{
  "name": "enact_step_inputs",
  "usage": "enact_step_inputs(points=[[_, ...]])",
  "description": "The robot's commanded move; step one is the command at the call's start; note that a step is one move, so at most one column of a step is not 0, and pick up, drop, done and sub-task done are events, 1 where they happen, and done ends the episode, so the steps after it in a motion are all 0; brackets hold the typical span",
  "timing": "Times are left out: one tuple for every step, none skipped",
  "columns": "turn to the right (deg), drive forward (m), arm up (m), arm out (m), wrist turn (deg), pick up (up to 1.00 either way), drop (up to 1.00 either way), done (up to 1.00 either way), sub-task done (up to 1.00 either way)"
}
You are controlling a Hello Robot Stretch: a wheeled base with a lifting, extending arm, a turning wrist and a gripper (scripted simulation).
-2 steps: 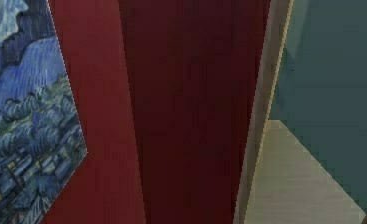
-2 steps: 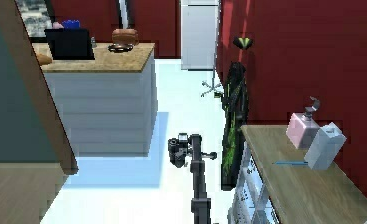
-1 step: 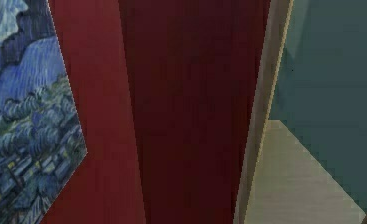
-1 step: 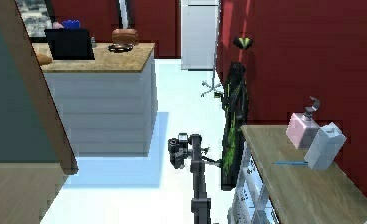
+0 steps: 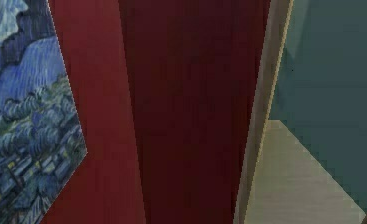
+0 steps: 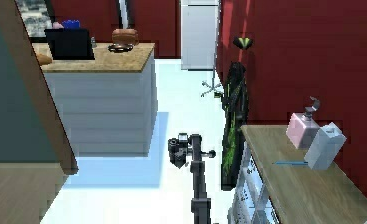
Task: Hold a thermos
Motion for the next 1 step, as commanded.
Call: enact_step_inputs(points=[[0.0, 0.00, 0.00, -0.02, 0.0, 0.00, 0.00, 0.00, 0.00]])
